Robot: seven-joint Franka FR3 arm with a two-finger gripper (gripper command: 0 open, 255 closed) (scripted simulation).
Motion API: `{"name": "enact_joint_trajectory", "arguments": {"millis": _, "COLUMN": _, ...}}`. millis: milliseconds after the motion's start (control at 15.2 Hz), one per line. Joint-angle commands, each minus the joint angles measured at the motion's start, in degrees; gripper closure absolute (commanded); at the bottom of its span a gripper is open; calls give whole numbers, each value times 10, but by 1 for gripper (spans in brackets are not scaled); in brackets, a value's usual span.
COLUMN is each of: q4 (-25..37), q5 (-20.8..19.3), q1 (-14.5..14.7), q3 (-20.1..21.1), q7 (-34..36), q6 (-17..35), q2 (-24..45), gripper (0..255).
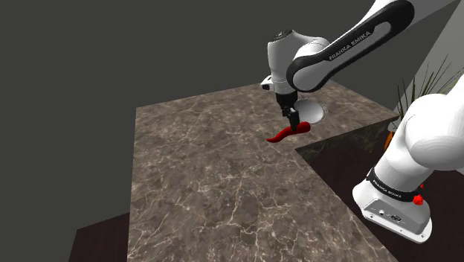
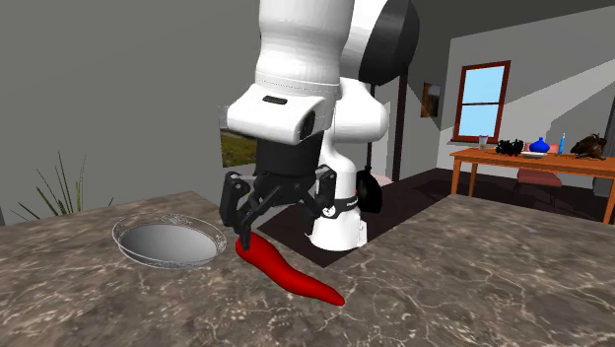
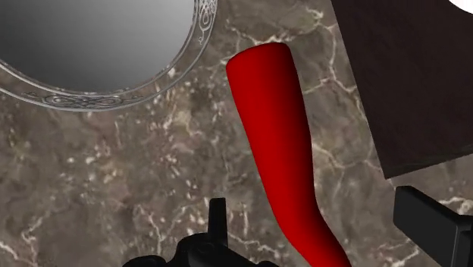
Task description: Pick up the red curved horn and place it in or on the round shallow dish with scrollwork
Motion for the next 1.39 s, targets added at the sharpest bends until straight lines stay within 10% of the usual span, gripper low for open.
{"name": "enact_joint_trajectory", "arguments": {"millis": 0, "q4": -8, "q5": -12, "q1": -1, "q3": -1, "q7": -12, "q6": 24, "q2": 16, "gripper": 0}}
{"name": "enact_joint_trajectory", "arguments": {"millis": 924, "q4": -34, "q5": -30, "q1": -10, "q3": -7, "q7": -3, "q6": 83, "q2": 49, "gripper": 0}}
{"name": "enact_joint_trajectory", "arguments": {"millis": 990, "q4": -34, "q5": -30, "q1": -10, "q3": -7, "q7": -3, "q6": 83, "q2": 49, "gripper": 255}}
{"name": "enact_joint_trajectory", "arguments": {"millis": 1320, "q4": -34, "q5": -30, "q1": -10, "q3": -7, "q7": -3, "q6": 83, "q2": 49, "gripper": 255}}
